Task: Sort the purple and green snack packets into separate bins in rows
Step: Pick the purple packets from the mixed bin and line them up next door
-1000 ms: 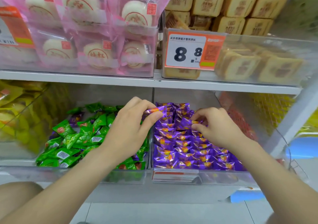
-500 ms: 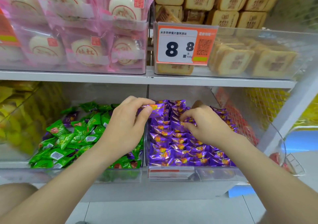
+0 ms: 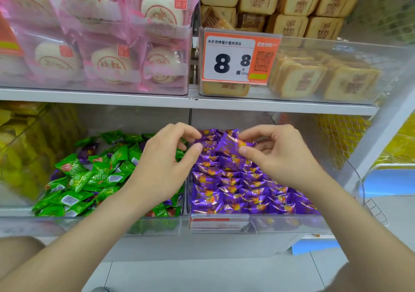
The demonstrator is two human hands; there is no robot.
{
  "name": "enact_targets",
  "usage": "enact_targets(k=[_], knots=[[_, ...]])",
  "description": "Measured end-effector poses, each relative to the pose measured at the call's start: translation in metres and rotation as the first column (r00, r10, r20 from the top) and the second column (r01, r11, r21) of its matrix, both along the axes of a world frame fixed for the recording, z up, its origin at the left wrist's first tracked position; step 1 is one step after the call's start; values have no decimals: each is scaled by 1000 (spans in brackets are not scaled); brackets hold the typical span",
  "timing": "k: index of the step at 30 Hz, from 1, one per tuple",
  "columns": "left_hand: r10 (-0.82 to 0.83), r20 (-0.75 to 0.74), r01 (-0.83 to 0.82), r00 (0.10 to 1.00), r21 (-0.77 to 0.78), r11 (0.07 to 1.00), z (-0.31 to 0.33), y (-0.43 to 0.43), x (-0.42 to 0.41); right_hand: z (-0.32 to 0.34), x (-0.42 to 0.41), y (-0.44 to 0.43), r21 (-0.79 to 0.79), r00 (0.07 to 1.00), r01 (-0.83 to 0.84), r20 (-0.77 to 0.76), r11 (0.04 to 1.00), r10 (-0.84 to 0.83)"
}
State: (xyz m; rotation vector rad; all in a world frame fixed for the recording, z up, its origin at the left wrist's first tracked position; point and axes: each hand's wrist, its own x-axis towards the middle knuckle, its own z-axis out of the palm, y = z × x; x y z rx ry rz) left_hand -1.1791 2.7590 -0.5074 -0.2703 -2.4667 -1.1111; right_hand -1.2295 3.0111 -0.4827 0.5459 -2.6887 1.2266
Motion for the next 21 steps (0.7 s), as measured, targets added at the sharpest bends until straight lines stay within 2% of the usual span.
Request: enact_targets(k=[4,6,15,21], knots=[[70,67,-68,995,-43,997,-4,-2,-1,-13,-10,17,365,1000,27,-18,931,-22],[59,81,-56,995,-42,998,-4,0,-1,-24,-13,12,451,999,4,-32,893,12],[29,82,-25,996,-45,999,-3,0,-2,-42,-17,-9,553,989,-23,-110,833,100],[42,101,-40,994,-21,999,2,-4,2,-36,-8,-13,645,991,28,-117,763,63]])
